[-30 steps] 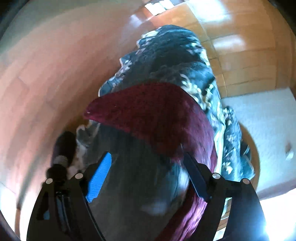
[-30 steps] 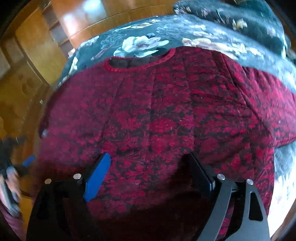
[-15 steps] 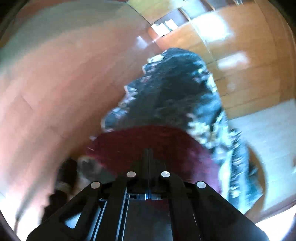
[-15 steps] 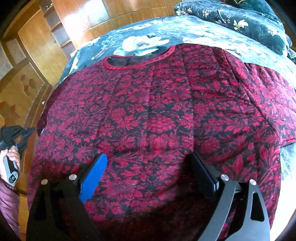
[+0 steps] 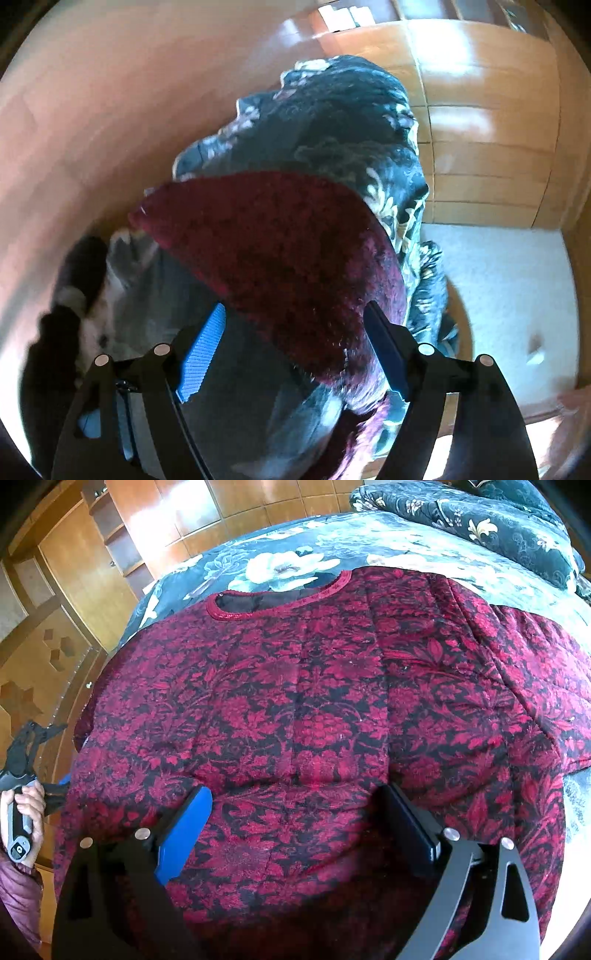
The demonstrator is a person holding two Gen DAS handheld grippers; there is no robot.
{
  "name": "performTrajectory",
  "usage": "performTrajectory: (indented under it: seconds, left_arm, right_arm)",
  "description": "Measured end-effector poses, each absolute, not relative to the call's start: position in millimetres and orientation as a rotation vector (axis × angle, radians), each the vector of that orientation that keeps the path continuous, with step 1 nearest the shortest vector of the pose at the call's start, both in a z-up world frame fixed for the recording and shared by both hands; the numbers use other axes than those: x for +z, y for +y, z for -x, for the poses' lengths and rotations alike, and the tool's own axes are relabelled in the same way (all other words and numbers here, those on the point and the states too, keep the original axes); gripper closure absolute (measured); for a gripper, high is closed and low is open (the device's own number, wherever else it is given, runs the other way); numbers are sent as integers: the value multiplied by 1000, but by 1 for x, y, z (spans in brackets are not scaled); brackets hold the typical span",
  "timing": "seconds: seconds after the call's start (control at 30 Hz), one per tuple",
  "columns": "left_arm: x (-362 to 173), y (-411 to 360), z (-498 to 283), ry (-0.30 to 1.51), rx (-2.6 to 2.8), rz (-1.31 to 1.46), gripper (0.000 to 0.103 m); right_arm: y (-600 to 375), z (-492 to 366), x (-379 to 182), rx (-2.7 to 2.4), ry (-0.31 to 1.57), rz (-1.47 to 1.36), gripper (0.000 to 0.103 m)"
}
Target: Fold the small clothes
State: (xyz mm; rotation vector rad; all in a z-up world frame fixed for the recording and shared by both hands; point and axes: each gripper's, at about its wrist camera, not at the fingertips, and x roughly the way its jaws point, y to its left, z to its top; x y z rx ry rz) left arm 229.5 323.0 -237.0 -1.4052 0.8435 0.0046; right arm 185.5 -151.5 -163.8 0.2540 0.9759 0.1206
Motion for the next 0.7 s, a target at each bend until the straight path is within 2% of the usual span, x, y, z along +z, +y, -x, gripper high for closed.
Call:
performTrajectory:
  seconds: [0.07,0.1,0.17,0.23,0.27,0.37,0.53,0.7]
  left_arm:
    - [-251,321,-236,850,38,1467,30]
    - [-255,321,-239,843,48,1483,36]
    - [-259,323,-244,826,59,1502,68]
    - [-248,327,-244,775,68,1464,83]
    - [-240,328,-242,752,77,1433,86]
    - [-211,331,-225,677,95,1309,88]
    - [-231,322,-255,896,188,1109,88]
    - [-203,315,-256,940,234,986,78]
  right_arm:
    - [-152,-185,-164,120,976,-254,9]
    - [-152,-185,-164,120,977,-254,9]
    - [-151,-185,-163,119,977,-254,9]
    - [-151,-185,-164,120,977,-252,9]
    - [-151,-185,-164,119,977,-251,9]
    - [-151,-186,-164,121,976,-249,8]
    - [-149,-189,-167,124,977,-238,7]
    - [-149,-189,-166,128,976,-245,7]
